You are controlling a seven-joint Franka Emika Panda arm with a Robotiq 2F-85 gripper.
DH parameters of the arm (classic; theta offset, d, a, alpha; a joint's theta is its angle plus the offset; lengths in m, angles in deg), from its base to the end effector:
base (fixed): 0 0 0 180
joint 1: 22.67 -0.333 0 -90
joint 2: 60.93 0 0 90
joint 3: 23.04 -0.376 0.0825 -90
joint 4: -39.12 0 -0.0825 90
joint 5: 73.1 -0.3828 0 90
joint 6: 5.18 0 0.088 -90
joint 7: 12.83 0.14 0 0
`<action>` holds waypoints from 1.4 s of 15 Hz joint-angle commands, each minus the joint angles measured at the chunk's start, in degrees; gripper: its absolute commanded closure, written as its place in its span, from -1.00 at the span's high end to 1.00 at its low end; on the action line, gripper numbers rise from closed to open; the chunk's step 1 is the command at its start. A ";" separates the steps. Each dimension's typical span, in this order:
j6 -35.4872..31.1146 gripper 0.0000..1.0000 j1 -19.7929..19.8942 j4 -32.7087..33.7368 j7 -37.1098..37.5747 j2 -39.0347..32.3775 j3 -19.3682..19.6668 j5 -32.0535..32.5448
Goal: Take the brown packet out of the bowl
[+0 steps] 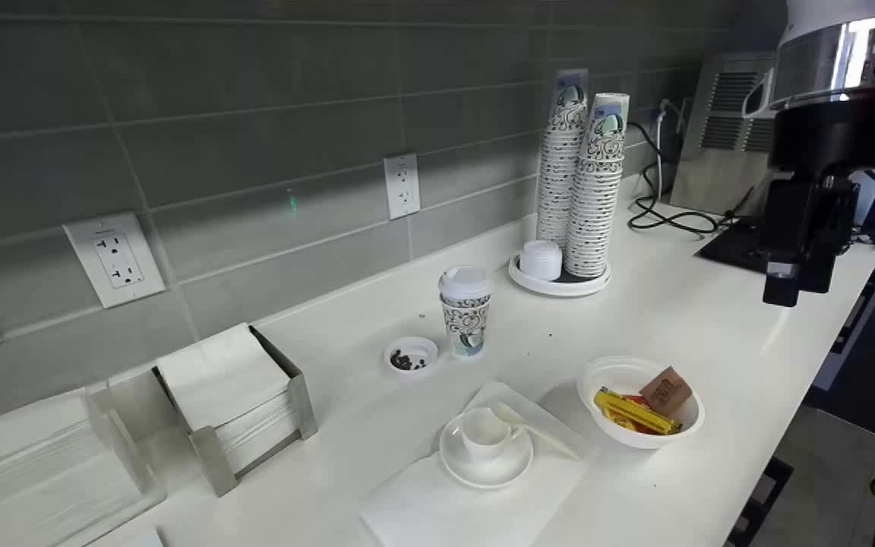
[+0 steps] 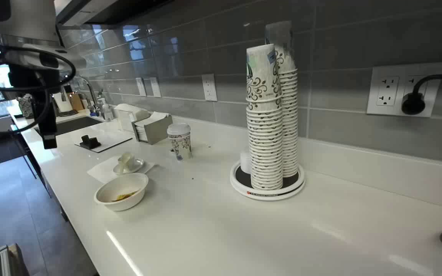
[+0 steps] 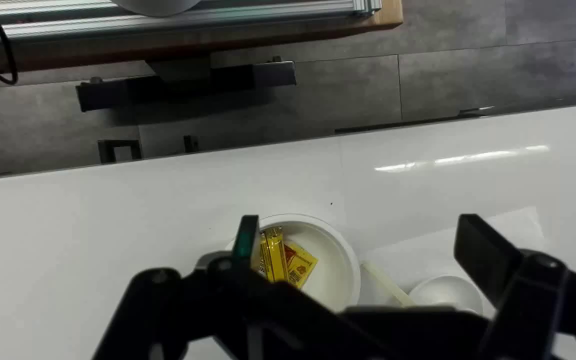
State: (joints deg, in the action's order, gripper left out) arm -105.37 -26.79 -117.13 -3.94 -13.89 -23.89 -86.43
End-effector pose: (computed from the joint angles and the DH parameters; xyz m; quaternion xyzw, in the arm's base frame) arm 0.2325 0.0487 0.4523 -0.9890 0.0661 0.0901 0.0969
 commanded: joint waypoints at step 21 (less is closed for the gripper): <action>-23.98 1.00 8.47 -2.07 17.95 -13.14 -9.57 3.87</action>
State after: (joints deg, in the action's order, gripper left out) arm -121.67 -20.11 -119.28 13.31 -23.32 -33.31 -85.32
